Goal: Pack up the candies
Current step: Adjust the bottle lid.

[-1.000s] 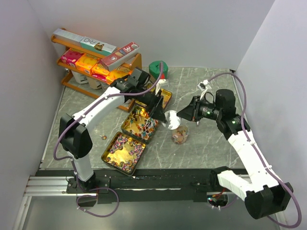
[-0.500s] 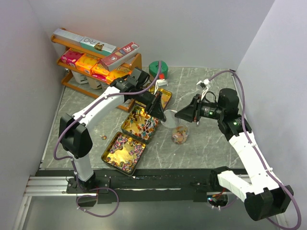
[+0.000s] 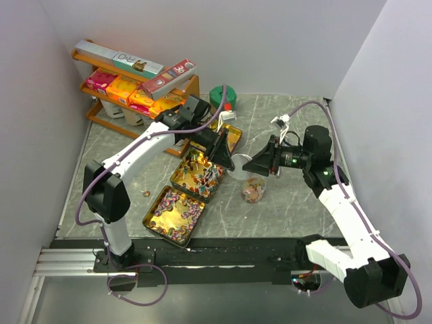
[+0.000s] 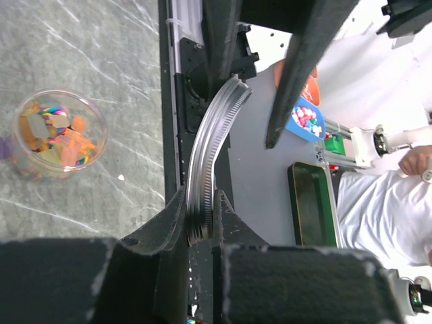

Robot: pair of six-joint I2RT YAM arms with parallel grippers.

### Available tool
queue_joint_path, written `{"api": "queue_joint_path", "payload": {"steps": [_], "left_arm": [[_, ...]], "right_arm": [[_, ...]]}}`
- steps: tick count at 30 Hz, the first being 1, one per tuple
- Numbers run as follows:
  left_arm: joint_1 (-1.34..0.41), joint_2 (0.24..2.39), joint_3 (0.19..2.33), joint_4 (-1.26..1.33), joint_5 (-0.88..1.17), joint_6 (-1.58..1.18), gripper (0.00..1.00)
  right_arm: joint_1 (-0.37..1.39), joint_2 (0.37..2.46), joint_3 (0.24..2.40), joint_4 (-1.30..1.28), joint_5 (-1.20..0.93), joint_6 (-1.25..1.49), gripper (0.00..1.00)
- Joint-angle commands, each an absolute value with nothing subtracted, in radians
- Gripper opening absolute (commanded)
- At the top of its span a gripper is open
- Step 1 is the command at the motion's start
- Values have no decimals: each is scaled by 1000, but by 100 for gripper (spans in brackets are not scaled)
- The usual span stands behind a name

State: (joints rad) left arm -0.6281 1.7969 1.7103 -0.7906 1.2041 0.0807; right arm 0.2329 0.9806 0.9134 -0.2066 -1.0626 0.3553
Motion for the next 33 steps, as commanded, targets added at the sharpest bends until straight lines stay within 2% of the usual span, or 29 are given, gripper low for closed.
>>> {"api": "queue_joint_path", "payload": {"steps": [1,3,6,7,9,10,12,16,22,26,29,30,32,33], "left_arm": [[-630,1769,1736,-815,1272,135,1],[-634,1767,1736,-822,1266,141,1],[-634,1766,1743,-828,1266,147,1],[-634,1764,1743,-833,1264,152,1],[-634,1763,1744,-847,1258,166,1],[-634,1761,1744,-847,1255,166,1],[-634,1759,1744,-867,1246,182,1],[-632,1761,1750,-896,1239,213,1],[-634,1764,1752,-904,1229,225,1],[-634,1769,1749,-902,1213,227,1],[-632,1772,1746,-899,1207,227,1],[-634,1772,1746,-899,1206,226,1],[-634,1775,1744,-900,1200,227,1],[-634,1775,1743,-897,1198,229,1]], "right_arm": [[252,1014,911,-98,-1115,373,40],[264,1038,920,-88,-1123,371,39],[278,1063,922,-66,-1129,379,31],[279,1066,920,-55,-1137,391,24],[279,1071,911,-20,-1150,405,16],[281,1069,907,-5,-1179,428,7],[281,1074,887,44,-1218,455,0],[282,1081,842,243,-1340,589,0],[284,1092,775,542,-1402,831,0],[285,1140,723,913,-1416,1098,0],[287,1205,696,1271,-1407,1351,0],[290,1230,693,1469,-1396,1491,0],[290,1303,704,1644,-1393,1630,0],[294,1315,719,1641,-1396,1644,0]]}}
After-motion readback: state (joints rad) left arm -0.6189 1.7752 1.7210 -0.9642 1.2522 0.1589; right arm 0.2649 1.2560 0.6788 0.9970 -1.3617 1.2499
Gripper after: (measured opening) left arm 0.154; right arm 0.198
